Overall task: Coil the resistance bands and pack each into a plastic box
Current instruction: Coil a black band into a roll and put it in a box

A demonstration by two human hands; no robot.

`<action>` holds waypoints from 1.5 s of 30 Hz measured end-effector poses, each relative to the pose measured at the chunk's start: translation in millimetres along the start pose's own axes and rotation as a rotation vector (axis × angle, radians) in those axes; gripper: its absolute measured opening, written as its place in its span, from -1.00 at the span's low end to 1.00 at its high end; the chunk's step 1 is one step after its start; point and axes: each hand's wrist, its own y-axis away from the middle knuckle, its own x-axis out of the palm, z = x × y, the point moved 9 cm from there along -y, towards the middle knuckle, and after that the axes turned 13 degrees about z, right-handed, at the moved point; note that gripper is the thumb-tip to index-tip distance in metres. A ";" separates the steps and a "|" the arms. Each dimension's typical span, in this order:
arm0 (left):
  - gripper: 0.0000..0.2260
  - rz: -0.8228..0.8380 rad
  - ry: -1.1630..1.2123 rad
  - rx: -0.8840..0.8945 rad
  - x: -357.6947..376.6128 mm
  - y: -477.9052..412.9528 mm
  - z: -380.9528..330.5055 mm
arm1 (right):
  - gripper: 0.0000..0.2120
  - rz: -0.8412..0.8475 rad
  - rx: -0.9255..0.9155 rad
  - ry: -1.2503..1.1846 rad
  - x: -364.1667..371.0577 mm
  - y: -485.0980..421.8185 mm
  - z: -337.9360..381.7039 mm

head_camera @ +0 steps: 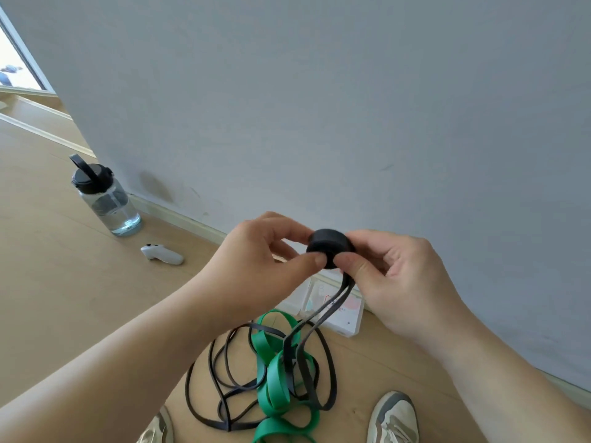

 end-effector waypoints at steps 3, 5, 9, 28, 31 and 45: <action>-0.66 0.006 -0.320 0.183 4.9 2.9 -20.3 | -0.82 0.066 -0.034 0.336 13.6 -2.4 9.6; -0.75 0.049 -0.477 0.215 14.0 3.5 -24.1 | -0.75 0.109 -0.062 0.521 27.4 -3.1 12.9; -0.85 0.009 -0.430 0.143 1.7 0.8 -22.4 | -0.83 0.040 -0.055 0.302 17.4 -4.0 8.3; -0.75 -0.003 -0.373 0.069 0.2 7.2 -13.2 | -0.80 0.109 -0.069 0.283 16.9 -4.6 7.3; -0.82 0.050 -0.517 0.152 13.9 5.5 -20.4 | -0.74 0.124 -0.112 0.530 28.4 -5.3 12.5; -0.91 0.025 -0.130 0.050 -9.1 1.2 -7.1 | -0.75 0.133 0.082 -0.282 10.7 -7.5 -18.6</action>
